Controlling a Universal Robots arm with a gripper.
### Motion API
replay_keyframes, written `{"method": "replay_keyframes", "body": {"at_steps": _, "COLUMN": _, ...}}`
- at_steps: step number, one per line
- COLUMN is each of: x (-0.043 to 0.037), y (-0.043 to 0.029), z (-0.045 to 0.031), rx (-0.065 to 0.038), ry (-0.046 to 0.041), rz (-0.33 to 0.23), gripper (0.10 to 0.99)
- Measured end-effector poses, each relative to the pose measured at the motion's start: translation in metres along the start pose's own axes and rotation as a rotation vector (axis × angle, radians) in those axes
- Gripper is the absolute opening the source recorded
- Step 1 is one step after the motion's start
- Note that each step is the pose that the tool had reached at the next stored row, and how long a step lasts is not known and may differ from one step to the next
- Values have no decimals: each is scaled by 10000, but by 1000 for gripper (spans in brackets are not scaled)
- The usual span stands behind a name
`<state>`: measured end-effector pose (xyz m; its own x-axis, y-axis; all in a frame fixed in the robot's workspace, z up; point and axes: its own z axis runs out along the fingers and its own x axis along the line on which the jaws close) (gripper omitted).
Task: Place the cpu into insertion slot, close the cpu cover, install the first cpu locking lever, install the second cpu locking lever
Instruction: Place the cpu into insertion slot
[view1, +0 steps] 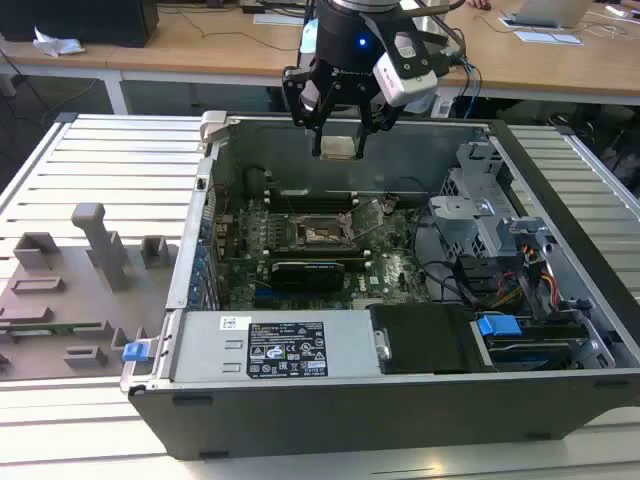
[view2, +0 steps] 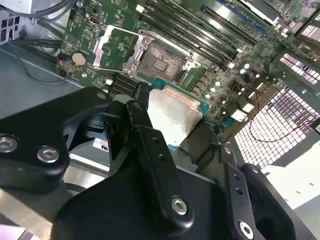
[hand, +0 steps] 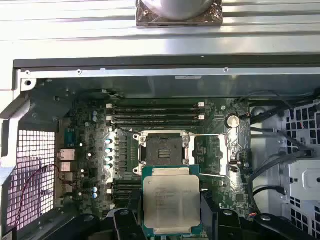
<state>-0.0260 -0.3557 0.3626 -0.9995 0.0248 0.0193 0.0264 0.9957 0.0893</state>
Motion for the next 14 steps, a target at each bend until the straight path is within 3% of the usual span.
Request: {"method": "replay_keyframes", "body": {"at_steps": 14, "x": -3, "y": -12, "z": 131, "rx": 8, "ry": -1, "rz": 0, "gripper": 545}}
